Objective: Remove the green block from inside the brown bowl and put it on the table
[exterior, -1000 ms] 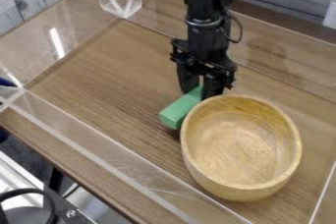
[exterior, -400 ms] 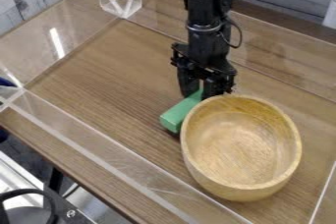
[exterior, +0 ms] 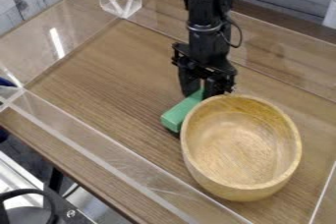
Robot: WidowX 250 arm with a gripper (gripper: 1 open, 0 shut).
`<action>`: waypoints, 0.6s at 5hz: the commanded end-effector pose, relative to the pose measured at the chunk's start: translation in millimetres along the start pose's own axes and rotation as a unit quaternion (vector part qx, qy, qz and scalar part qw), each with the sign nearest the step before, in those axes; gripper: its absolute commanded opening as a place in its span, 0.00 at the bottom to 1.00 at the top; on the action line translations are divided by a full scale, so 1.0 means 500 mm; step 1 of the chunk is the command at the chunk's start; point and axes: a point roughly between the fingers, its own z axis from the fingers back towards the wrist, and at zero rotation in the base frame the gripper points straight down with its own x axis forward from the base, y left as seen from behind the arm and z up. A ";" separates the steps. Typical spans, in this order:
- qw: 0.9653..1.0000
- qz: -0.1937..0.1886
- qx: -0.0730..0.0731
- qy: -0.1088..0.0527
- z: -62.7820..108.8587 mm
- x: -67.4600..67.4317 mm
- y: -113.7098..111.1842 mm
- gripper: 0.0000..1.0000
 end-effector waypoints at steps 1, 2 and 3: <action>1.000 0.002 0.006 -0.030 0.028 0.023 0.010 0.00; 1.000 0.003 0.006 -0.030 0.025 0.023 0.012 0.00; 1.000 0.003 0.005 -0.030 0.022 0.024 0.014 0.00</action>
